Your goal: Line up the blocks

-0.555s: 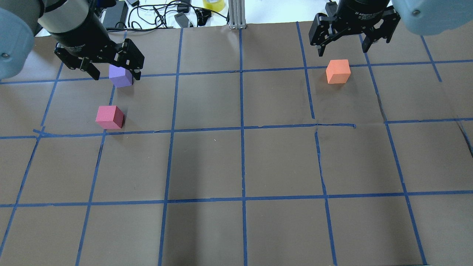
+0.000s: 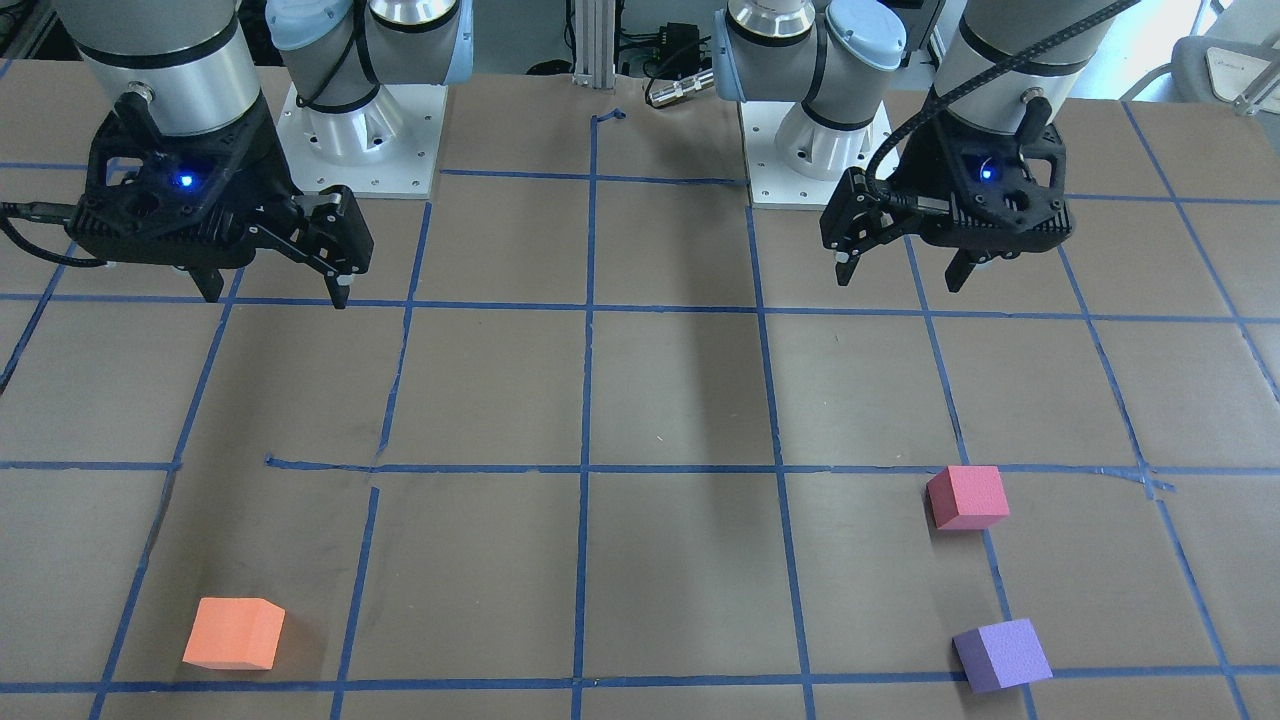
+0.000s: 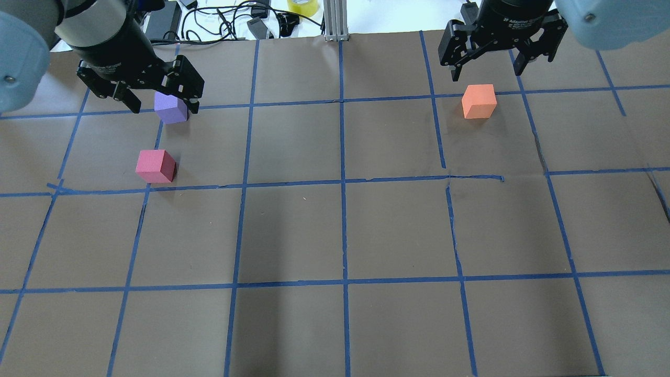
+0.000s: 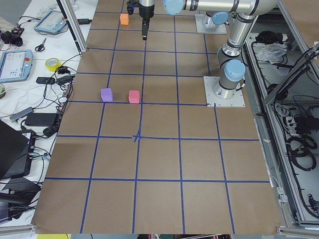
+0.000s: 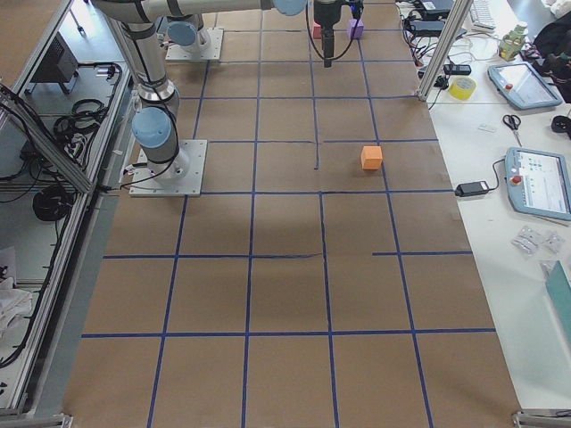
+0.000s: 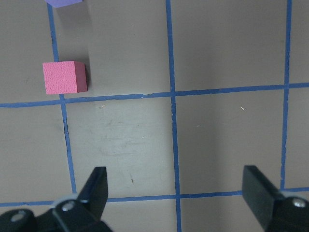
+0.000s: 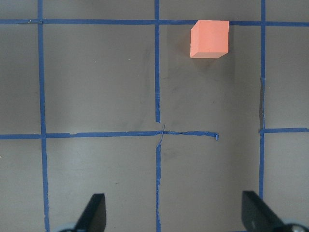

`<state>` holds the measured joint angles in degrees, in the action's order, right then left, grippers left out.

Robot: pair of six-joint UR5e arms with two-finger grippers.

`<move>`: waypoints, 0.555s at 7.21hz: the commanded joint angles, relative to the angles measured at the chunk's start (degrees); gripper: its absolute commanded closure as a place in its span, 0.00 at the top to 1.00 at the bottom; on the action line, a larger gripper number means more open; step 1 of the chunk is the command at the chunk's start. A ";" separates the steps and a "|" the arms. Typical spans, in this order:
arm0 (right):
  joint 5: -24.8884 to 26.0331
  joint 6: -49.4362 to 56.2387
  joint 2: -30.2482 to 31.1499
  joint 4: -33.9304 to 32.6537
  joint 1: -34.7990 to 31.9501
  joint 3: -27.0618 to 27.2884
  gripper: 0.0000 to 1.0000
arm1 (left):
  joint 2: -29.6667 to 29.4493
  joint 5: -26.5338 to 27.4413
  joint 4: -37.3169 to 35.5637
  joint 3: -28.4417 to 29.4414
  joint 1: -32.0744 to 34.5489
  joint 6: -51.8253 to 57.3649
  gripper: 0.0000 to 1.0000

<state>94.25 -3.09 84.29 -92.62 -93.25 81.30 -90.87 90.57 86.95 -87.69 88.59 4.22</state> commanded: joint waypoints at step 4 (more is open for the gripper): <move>-2.65 0.27 0.00 0.69 0.00 0.00 1.00 | -0.10 -0.05 -0.38 0.06 0.00 0.00 1.00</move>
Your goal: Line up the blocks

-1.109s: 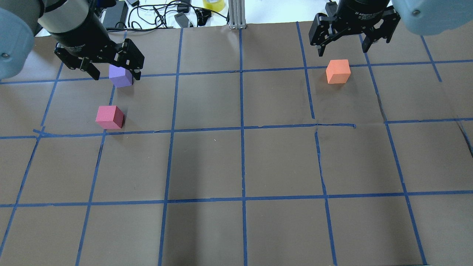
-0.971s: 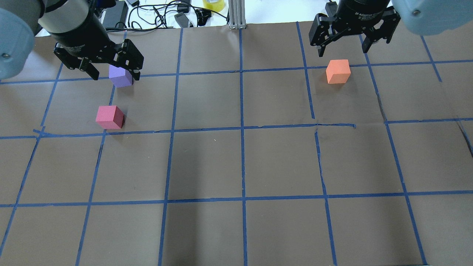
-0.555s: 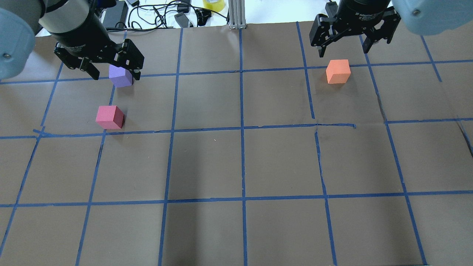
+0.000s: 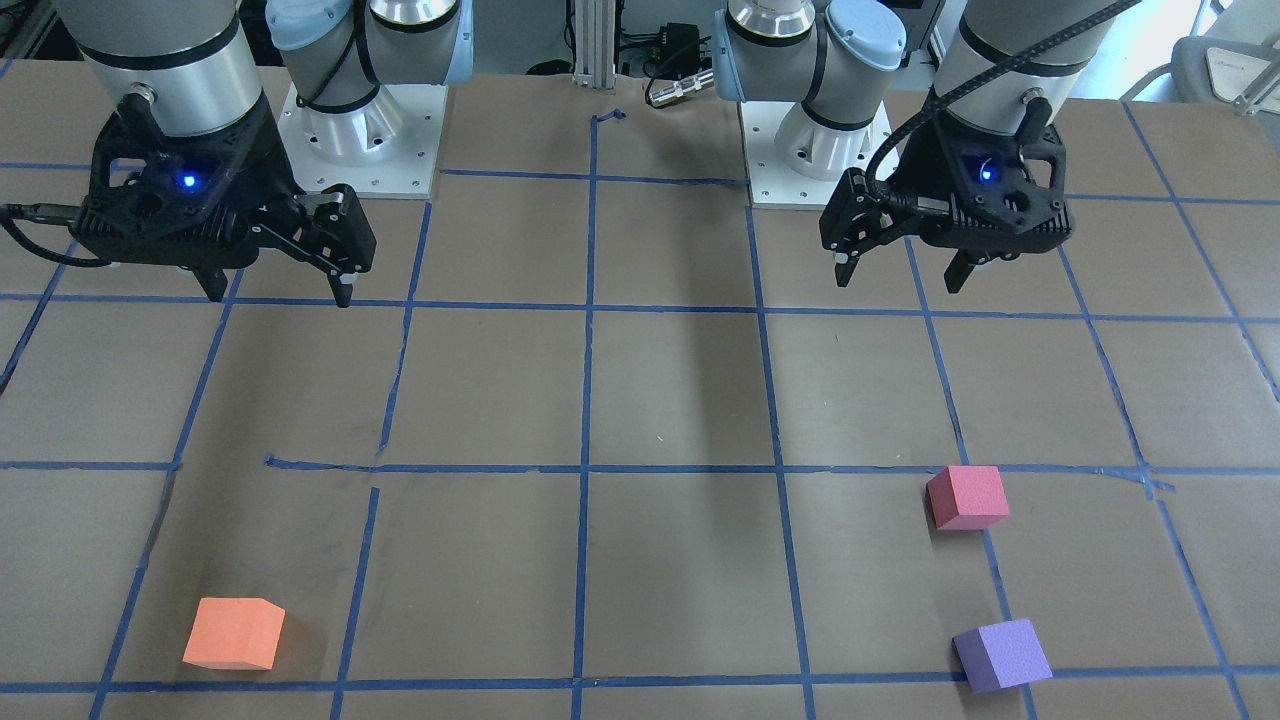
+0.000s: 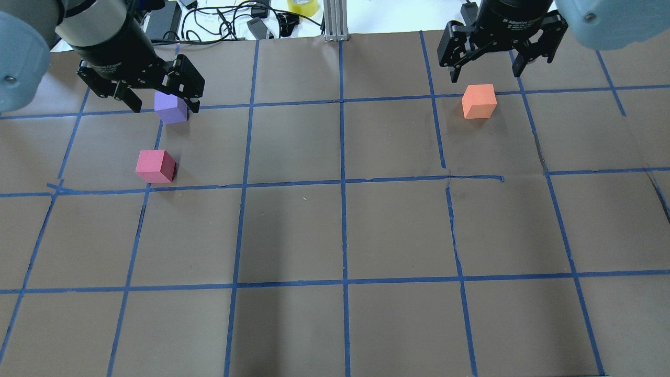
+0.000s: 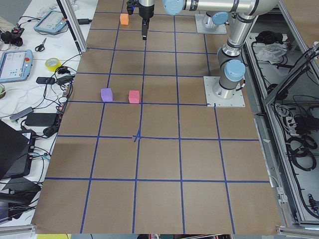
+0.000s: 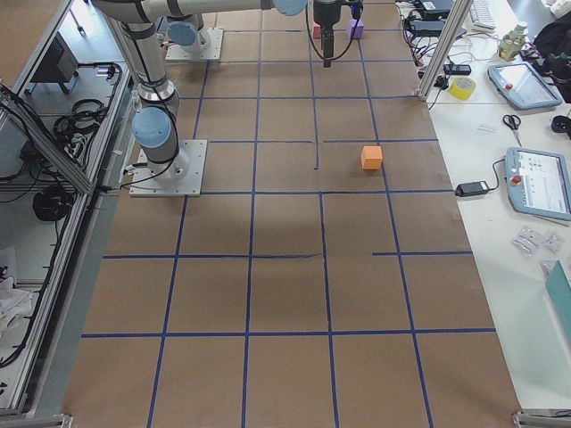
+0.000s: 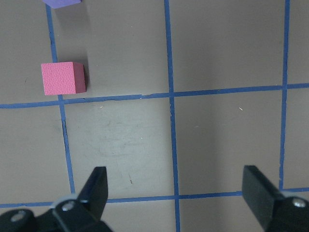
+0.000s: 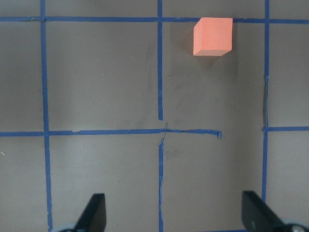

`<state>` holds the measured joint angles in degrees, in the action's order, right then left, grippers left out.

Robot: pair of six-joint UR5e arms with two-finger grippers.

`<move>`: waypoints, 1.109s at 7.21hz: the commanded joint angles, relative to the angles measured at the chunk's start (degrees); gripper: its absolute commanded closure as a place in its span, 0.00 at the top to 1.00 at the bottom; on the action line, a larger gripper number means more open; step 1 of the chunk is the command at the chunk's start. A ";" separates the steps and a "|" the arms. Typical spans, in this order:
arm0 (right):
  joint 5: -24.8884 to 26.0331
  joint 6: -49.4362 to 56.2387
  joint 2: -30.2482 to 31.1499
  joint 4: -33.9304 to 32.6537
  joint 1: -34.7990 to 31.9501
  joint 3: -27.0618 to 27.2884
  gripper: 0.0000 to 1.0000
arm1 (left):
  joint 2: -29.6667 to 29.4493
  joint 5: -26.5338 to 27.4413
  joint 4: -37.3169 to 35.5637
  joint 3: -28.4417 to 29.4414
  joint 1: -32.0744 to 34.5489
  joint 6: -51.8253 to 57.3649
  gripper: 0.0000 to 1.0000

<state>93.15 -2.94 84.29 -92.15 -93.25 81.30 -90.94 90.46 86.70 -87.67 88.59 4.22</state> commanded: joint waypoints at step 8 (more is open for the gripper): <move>-1.57 0.12 -0.09 0.92 0.00 0.09 1.00 | -0.12 -0.02 -0.31 -0.04 0.00 0.09 1.00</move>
